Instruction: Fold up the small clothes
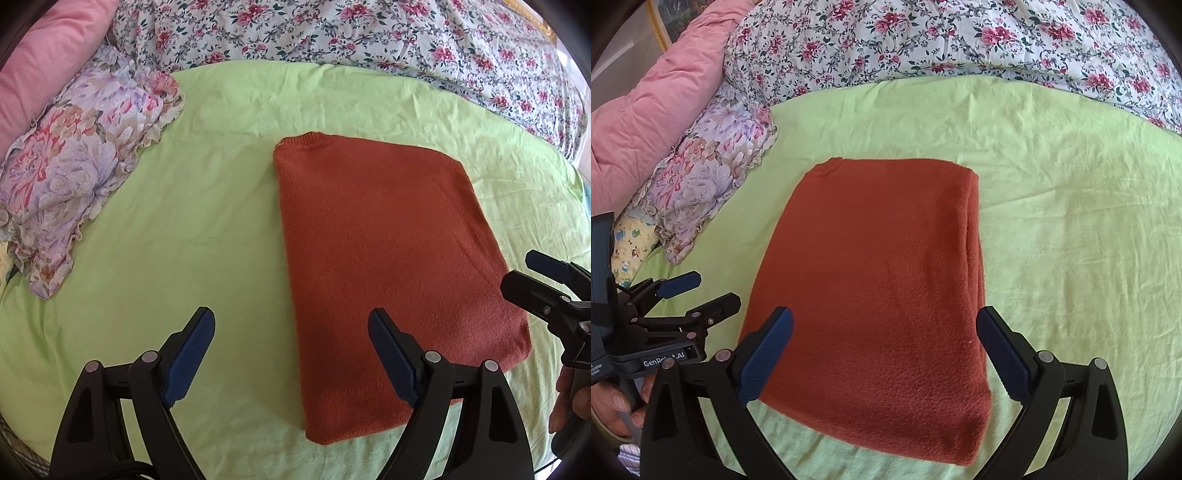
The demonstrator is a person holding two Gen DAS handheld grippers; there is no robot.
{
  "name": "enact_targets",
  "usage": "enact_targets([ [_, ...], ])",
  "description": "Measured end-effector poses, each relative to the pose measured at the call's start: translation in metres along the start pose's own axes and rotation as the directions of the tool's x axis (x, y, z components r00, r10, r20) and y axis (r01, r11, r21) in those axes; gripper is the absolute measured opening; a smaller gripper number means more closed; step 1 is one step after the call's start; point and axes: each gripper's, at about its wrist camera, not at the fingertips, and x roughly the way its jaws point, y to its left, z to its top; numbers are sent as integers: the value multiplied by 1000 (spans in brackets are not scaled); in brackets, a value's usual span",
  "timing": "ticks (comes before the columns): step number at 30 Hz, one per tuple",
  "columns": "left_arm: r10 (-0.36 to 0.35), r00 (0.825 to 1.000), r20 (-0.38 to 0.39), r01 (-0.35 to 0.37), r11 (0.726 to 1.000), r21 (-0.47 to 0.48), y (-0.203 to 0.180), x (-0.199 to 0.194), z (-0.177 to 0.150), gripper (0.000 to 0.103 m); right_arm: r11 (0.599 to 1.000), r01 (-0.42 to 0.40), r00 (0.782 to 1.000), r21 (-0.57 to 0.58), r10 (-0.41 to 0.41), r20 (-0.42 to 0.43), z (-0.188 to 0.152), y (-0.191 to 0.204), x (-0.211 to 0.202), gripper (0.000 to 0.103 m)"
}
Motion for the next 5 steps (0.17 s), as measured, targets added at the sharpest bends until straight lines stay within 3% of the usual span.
enact_targets([
  [5,4,1000,-2,-4,1000,5,0,-1,-9,86,1000,-6,1000,-4,6,5,-3,7,1,99],
])
